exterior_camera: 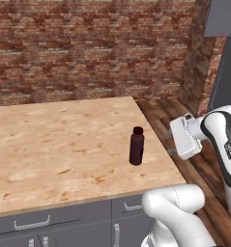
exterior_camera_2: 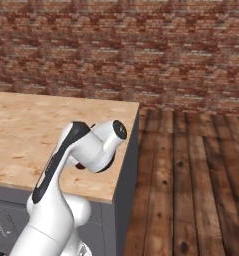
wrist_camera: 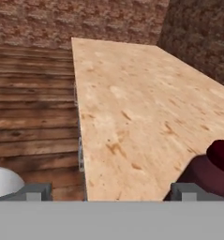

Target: Pick the juice from the counter and place it in the open cabinet.

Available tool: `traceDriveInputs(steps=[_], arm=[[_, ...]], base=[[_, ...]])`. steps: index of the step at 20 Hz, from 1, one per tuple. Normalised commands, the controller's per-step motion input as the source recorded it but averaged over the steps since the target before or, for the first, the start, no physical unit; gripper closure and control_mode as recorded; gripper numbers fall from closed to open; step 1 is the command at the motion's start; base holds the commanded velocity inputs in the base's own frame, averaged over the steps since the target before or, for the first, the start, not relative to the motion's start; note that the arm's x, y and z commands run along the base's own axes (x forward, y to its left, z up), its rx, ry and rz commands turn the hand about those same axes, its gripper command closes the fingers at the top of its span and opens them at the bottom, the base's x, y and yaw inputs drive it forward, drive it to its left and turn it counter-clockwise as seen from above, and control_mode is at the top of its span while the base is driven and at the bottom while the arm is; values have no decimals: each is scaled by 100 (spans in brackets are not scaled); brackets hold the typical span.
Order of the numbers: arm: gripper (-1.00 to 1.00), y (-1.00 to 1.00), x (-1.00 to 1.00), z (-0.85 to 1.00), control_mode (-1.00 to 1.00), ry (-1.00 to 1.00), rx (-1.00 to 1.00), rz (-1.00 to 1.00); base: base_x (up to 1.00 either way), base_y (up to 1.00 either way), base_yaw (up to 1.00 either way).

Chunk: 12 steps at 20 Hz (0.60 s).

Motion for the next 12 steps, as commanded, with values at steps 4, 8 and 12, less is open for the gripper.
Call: traceDriveInputs(steps=[4,8,12], arm=[[-100,0,2,-10,-100,-2,13,1],[-100,-4,19,-1,-100,0,13,0],[-100,-3,23,0,-100,0,12,0]], base=[[0,0,0],[0,0,0],[0,0,0]])
